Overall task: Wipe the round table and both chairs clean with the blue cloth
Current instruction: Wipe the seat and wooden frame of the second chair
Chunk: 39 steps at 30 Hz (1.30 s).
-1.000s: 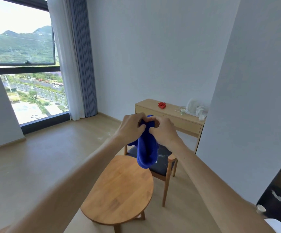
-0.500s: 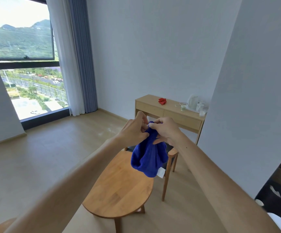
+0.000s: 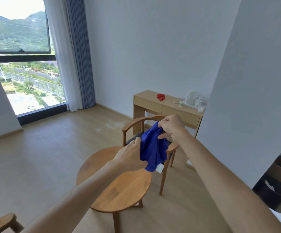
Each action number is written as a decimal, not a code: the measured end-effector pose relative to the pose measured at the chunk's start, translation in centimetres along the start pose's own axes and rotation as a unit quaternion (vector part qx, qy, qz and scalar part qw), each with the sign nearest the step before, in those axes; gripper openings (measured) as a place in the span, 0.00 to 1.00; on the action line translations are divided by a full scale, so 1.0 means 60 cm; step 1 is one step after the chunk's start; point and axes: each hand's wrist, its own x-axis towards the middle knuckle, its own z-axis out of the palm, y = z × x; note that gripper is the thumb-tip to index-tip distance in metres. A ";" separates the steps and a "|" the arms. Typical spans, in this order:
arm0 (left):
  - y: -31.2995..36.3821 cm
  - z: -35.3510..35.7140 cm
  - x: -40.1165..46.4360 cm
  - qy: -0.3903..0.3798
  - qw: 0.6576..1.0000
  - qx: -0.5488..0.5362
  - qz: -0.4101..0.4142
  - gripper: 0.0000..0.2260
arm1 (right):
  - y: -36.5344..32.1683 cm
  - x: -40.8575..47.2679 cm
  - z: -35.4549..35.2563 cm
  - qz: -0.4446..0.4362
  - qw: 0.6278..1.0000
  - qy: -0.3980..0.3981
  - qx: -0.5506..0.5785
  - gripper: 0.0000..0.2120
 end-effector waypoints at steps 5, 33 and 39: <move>-0.021 -0.066 0.024 0.034 0.998 -0.009 0.055 0.08 | 0.029 0.014 -0.022 0.025 0.994 0.026 -0.099 0.05; -0.022 -0.197 0.067 0.041 0.992 0.029 0.114 0.11 | 0.110 -0.065 0.041 -0.203 0.946 -0.241 -0.079 0.36; -0.011 -0.194 0.079 0.046 0.991 0.071 0.107 0.10 | 0.122 -0.070 0.080 -0.210 0.949 -0.127 -0.198 0.44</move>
